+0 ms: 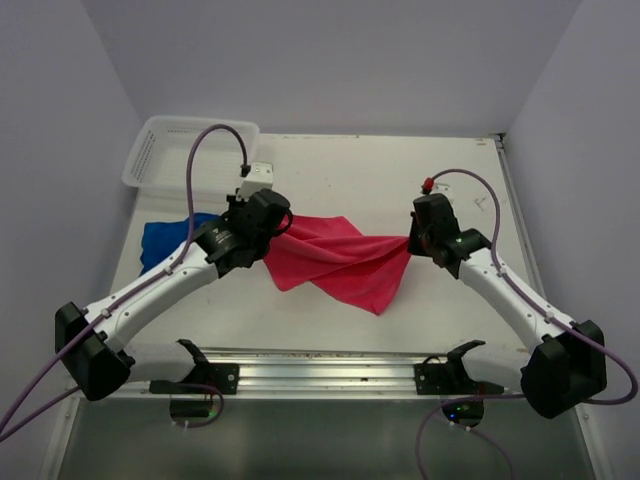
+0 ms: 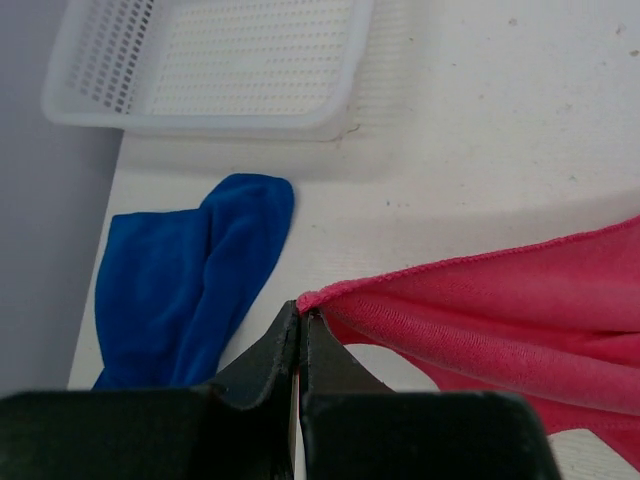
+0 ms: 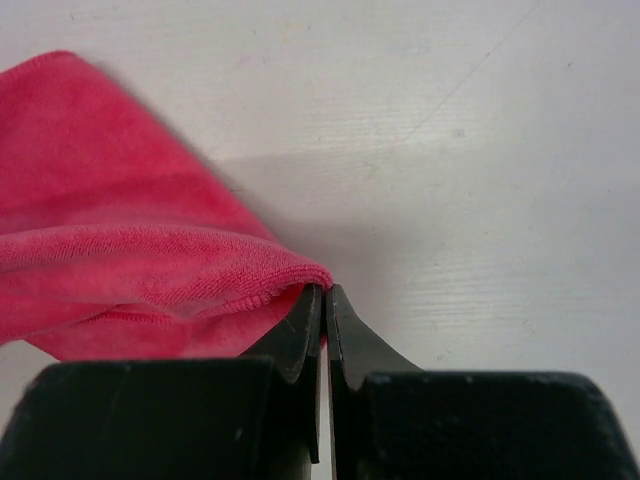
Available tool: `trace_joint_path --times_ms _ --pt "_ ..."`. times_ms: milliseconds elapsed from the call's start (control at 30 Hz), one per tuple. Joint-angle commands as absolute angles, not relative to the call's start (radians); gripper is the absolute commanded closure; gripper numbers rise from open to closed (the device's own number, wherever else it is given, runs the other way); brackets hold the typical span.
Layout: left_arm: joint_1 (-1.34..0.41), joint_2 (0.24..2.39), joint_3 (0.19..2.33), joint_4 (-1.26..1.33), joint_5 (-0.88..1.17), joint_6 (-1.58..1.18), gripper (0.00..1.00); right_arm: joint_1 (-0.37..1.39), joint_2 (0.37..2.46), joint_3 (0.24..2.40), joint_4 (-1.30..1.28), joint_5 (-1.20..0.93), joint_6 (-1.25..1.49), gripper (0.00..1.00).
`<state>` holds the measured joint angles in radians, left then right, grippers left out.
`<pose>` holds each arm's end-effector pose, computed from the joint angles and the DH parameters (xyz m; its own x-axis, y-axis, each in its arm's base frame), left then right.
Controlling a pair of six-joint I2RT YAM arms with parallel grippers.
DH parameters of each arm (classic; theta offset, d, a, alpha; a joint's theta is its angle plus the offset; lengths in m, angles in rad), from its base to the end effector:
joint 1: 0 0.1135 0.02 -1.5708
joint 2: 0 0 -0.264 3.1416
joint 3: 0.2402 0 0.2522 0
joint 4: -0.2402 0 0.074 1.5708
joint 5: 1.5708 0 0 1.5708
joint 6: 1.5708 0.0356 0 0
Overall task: Roll the towels
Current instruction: Flatten the towel
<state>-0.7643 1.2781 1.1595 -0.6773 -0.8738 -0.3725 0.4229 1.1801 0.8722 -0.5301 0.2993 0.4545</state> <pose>0.2080 -0.1616 0.3277 -0.5011 0.1568 -0.8511 -0.1346 0.9573 0.2557 0.2262 0.0903 0.2603 -0.7022 0.1440 -0.6973 0.1068 0.9896 0.0968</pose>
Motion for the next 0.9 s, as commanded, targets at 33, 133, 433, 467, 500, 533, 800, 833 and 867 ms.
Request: trace_joint_path --times_ms 33,133,433,467,500,533,800,833,867 --pt "-0.755 1.207 1.215 -0.719 -1.038 -0.327 1.0 0.373 1.196 0.969 -0.531 0.299 0.43 1.0" --pt "-0.732 1.183 1.229 -0.686 -1.028 -0.283 1.0 0.359 1.21 1.032 -0.534 0.295 0.404 1.0" --pt "-0.632 1.172 1.353 -0.581 -0.846 -0.196 1.0 0.357 1.29 1.337 -0.56 0.289 0.305 1.0" --pt "-0.627 1.173 1.358 -0.571 -0.829 -0.195 1.0 0.359 1.287 1.368 -0.564 0.284 0.296 1.0" --pt "-0.618 1.173 1.365 -0.571 -0.818 -0.195 1.0 0.357 1.269 1.376 -0.568 0.27 0.29 1.0" --pt "-0.617 1.17 1.365 -0.571 -0.798 -0.196 1.0 0.357 1.256 1.374 -0.561 0.237 0.27 1.0" --pt "-0.597 1.123 1.209 -0.551 -0.716 -0.241 1.0 0.463 1.049 1.025 -0.546 0.037 0.304 1.0" --pt "-0.595 1.112 1.192 -0.551 -0.712 -0.253 1.0 0.485 1.028 0.985 -0.546 0.025 0.33 1.0" --pt "-0.595 1.108 1.18 -0.557 -0.71 -0.258 1.0 0.544 0.99 0.909 -0.54 0.022 0.347 1.0"
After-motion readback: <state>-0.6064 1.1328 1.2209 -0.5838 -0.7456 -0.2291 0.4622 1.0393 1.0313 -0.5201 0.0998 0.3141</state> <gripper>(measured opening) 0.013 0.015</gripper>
